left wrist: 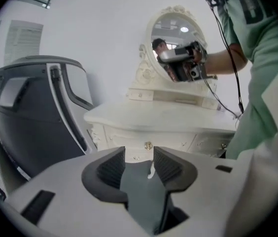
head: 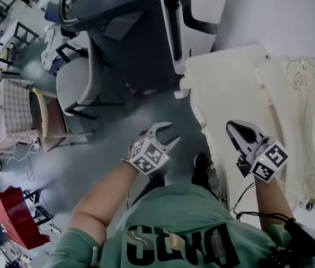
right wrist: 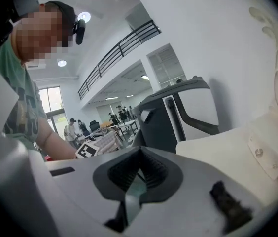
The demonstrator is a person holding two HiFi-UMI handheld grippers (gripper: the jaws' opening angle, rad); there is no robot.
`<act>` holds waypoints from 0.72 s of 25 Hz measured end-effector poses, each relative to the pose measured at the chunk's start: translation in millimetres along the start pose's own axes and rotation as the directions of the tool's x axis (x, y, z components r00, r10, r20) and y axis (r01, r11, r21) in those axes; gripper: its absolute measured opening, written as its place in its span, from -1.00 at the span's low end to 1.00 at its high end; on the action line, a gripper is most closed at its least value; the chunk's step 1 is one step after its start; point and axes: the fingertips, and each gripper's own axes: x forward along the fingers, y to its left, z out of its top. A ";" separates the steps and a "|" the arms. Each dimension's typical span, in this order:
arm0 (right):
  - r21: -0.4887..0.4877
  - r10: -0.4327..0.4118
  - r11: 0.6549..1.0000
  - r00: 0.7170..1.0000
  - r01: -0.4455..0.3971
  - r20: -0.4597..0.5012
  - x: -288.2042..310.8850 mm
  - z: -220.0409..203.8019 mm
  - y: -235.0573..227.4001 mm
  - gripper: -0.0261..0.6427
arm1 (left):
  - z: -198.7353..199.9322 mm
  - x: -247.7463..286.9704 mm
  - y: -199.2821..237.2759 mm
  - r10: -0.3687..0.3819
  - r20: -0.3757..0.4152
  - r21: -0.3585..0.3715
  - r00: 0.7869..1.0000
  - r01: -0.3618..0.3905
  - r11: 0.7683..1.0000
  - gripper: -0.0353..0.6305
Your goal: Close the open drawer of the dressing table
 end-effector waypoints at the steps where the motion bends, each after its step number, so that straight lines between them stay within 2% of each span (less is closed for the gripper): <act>1: 0.014 -0.015 1.000 1.000 0.015 0.016 -0.8 8.0 6.4 -0.89 | 7.4 -18.7 4.0 0.009 0.032 -0.017 0.999 -0.009 1.000 -0.36; 5: 0.073 -0.079 0.995 0.994 0.074 0.079 -6.5 35.5 38.3 -0.89 | 40.0 -94.5 19.7 0.048 0.167 -0.061 0.985 -0.038 0.997 -0.59; 8: 0.059 -0.149 0.988 0.979 0.143 0.136 -20.4 54.3 64.1 -0.89 | 69.8 -138.5 30.5 0.040 0.264 -0.014 0.964 -0.038 0.999 -0.75; 11: 0.045 -0.219 0.976 0.958 0.215 0.186 -49.4 70.7 88.6 -0.89 | 105.2 -172.4 29.5 0.003 0.336 0.051 0.942 -0.021 0.998 -0.82; 15: 0.041 -0.315 0.948 0.921 0.314 0.231 -102.8 80.9 102.7 -0.89 | 151.8 -194.3 11.0 -0.064 0.417 0.073 0.907 0.036 0.997 -0.86; 18: 0.056 -0.379 0.924 0.882 0.379 0.279 -147.7 86.4 101.5 -0.89 | 188.2 -194.9 -14.8 -0.136 0.453 0.102 0.881 0.101 0.990 -0.87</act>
